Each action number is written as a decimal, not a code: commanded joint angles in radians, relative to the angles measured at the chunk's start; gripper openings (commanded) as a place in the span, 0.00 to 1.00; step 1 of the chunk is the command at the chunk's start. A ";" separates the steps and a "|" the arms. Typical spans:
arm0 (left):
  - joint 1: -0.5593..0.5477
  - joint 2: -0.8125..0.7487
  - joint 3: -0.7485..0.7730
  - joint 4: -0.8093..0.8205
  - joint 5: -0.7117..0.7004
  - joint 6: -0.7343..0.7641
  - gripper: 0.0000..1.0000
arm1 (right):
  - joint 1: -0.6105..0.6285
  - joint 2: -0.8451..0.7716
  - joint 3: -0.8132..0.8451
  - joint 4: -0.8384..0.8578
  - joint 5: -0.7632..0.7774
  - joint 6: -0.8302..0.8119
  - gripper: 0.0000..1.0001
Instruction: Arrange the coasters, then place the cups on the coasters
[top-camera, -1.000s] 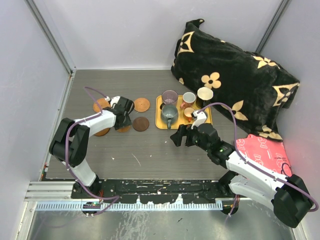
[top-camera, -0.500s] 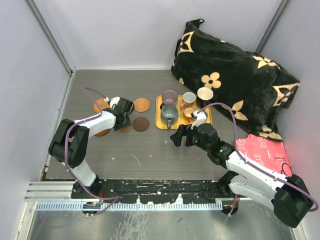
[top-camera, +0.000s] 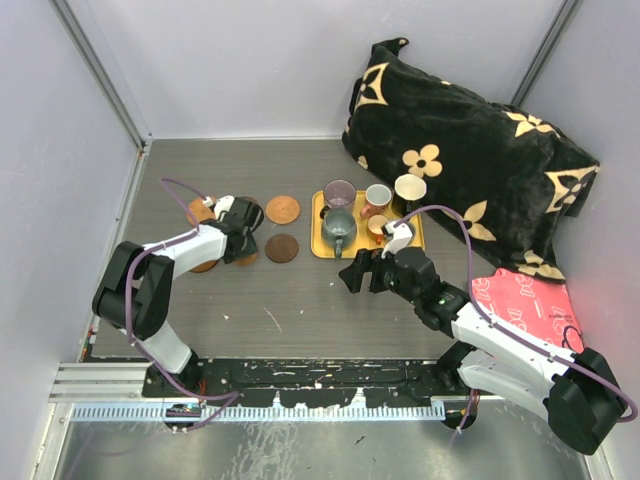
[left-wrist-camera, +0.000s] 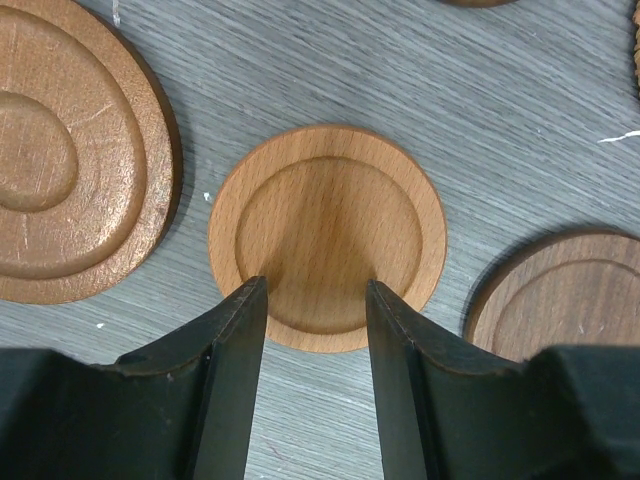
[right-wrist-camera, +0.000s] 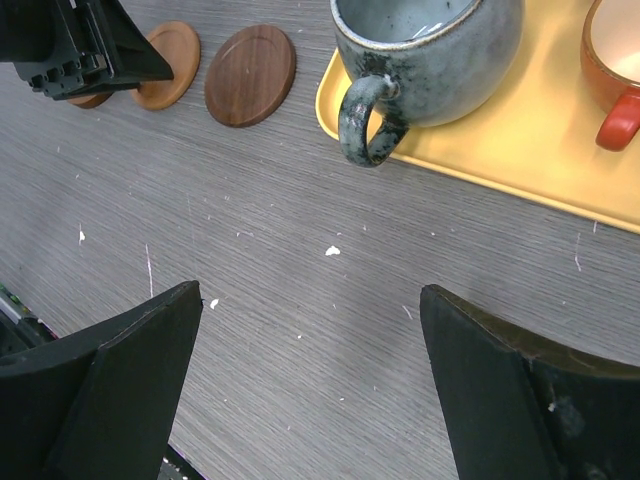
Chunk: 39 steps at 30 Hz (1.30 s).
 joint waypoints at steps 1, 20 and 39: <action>0.012 0.007 -0.031 -0.062 0.005 0.002 0.46 | 0.008 -0.007 0.016 0.052 0.011 0.011 0.95; 0.010 -0.110 0.073 -0.033 0.035 0.088 0.51 | 0.018 0.014 0.043 0.037 0.023 0.003 0.95; -0.009 -0.522 -0.079 0.028 0.087 0.150 0.54 | 0.025 0.094 0.167 -0.048 0.137 -0.046 1.00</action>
